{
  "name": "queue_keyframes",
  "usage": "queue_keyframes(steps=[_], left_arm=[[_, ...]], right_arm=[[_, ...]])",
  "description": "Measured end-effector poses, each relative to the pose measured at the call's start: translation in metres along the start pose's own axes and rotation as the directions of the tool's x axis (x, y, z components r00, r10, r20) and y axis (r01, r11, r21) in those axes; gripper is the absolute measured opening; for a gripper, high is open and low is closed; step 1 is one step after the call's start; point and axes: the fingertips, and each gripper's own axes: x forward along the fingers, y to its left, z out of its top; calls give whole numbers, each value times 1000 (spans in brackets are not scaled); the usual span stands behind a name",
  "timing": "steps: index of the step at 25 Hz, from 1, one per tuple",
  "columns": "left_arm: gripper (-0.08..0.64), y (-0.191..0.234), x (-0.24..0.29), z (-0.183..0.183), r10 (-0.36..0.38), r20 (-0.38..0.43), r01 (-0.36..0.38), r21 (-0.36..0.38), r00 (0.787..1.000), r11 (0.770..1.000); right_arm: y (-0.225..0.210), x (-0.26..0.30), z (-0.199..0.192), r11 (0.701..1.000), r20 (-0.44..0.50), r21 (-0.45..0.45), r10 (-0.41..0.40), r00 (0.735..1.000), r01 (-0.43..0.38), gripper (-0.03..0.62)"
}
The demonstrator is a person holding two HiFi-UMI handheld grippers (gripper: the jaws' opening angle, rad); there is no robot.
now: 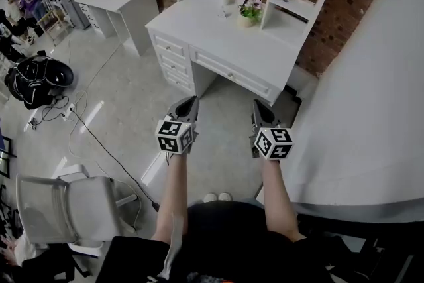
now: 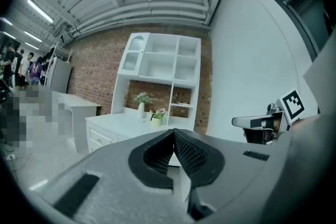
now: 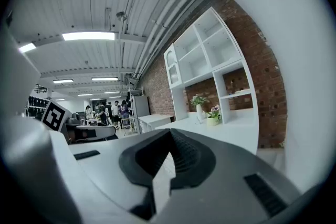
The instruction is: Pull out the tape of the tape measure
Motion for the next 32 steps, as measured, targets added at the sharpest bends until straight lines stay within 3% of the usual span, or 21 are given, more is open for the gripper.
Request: queue_keyframes(steps=[14,20,32], left_arm=[[12,-3,4,-21,-60,-43,59,-29,997,998],[183,2,1,-19,-58,-16,57,-53,998,997],[201,28,-1,-23,-61,-13,60,-45,998,997]], right_arm=[[4,1,-7,1000,13,31,0,1000,-1,9],[8,1,-6,999,21,45,8,1000,-9,119],[7,11,-6,999,45,50,-23,999,21,161]])
